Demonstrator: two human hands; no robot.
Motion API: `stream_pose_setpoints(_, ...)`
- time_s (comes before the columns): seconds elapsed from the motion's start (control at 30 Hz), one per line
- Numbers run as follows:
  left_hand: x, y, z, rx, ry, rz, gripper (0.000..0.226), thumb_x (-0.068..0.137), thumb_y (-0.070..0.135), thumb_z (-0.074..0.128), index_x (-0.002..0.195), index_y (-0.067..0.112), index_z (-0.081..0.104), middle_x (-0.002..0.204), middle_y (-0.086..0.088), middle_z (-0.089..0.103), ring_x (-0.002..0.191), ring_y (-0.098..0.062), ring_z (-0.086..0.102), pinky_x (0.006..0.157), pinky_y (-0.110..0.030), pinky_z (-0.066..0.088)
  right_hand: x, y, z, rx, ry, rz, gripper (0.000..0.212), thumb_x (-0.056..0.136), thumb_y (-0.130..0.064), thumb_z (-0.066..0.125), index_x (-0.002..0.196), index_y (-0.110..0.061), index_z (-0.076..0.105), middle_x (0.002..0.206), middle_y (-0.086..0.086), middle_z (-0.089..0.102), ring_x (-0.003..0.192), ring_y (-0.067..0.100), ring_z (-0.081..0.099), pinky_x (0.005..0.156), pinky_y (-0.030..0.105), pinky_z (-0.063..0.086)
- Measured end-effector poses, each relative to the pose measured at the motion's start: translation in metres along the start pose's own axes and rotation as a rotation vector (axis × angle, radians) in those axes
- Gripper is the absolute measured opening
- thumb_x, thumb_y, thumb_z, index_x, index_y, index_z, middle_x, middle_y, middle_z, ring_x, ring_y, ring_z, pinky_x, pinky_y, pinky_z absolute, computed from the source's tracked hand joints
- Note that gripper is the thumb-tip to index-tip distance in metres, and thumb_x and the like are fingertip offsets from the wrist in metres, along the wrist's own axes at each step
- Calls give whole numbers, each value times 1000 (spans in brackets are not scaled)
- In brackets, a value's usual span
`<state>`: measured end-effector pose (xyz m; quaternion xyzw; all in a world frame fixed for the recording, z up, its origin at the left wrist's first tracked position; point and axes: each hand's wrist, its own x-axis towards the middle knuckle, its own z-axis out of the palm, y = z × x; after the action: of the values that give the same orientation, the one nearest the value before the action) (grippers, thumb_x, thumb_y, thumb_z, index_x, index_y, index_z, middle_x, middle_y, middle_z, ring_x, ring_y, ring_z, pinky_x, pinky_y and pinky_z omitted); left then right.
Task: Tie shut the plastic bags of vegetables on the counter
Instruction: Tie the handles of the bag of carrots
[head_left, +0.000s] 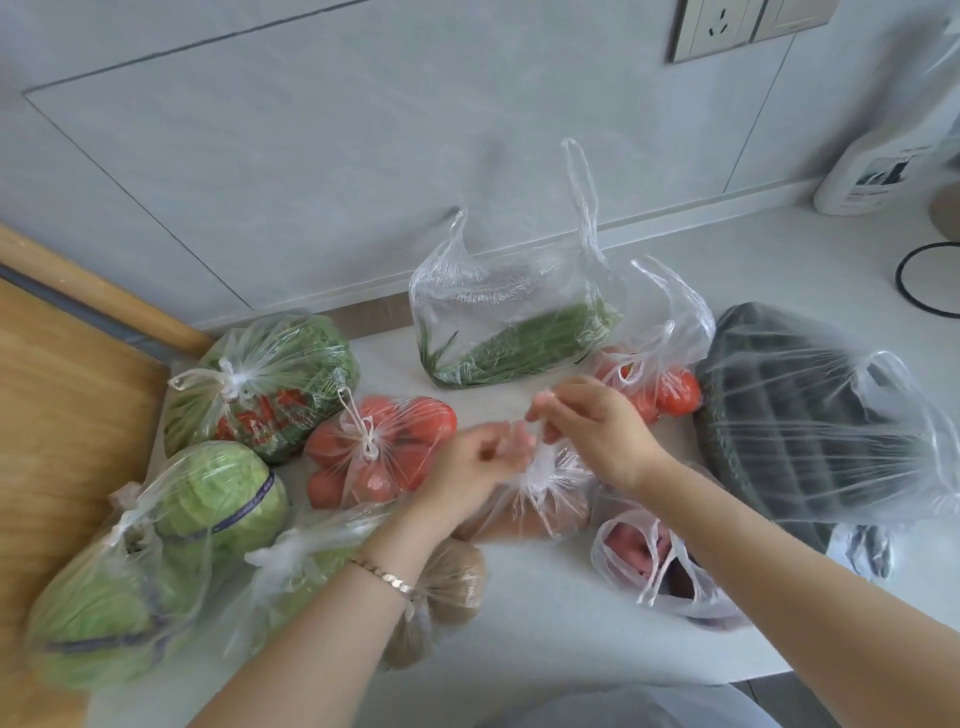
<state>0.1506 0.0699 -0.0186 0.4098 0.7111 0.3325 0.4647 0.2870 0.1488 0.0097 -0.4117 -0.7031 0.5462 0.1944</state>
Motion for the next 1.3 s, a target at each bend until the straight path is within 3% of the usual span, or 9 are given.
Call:
stream_pose_setpoints(0.13,2,8,16,42,24,31,18,86,15,61,68,17,63,45,11,53,41,5,45,49,-8,33,10,5,17,160,66,4,21,89,-20,56,74,-10,67,64,1,62,63,8,60,72,27,54)
stream_pose_setpoints(0.27,3,3,16,-263,175,-68,17,86,5,59,72,11,67,42,9,58,39,1,44,46,-10,38,3,35,19,116,53,88,24,89,-14,57,111,-9,63,71,-7,61,57,-1,55,61,7,47)
stream_pose_setpoints(0.4,1,3,18,-382,208,-123,18,86,6,60,69,11,65,58,0,63,42,0,49,46,-11,41,-11,55,42,-159,-162,1,20,91,-17,54,98,-5,68,78,0,59,68,11,50,62,16,36)
stream_pose_setpoints(0.53,-4,6,20,-506,278,-156,13,88,4,56,78,7,62,72,-7,63,47,-3,51,46,-10,41,-6,60,51,-132,-91,30,20,91,-13,52,80,-5,65,57,-14,58,55,-3,50,57,13,33)
stream_pose_setpoints(0.67,-9,6,12,-236,424,-64,3,91,4,51,92,6,52,86,0,57,65,-6,61,60,-14,47,4,57,62,115,127,339,31,89,-10,51,60,-8,59,46,-7,52,44,2,45,52,19,33)
stream_pose_setpoints(0.83,-8,24,10,-306,231,21,13,90,-6,48,83,3,56,81,1,60,59,0,66,63,-12,54,-6,47,73,-336,-122,73,20,88,-9,46,75,-1,60,77,14,62,76,29,53,62,32,29)
stream_pose_setpoints(1.0,9,34,14,-503,79,-88,6,88,-4,54,84,0,57,78,-5,62,63,-11,69,72,-25,59,-14,54,65,-239,-169,30,44,89,-27,56,50,-21,37,55,-8,38,52,9,37,54,26,25)
stream_pose_setpoints(1.17,13,2,5,414,13,73,20,91,33,50,99,17,41,94,-2,62,87,-18,59,77,-29,44,-9,60,71,186,-51,247,42,90,-18,56,50,-19,42,40,-14,43,42,1,37,50,18,26)
stream_pose_setpoints(1.3,3,-24,7,526,77,295,31,92,29,49,116,12,43,102,-7,58,95,-14,52,82,-13,36,-6,65,68,306,-8,369,37,89,-16,53,52,-17,52,45,-3,43,41,7,37,50,24,30)
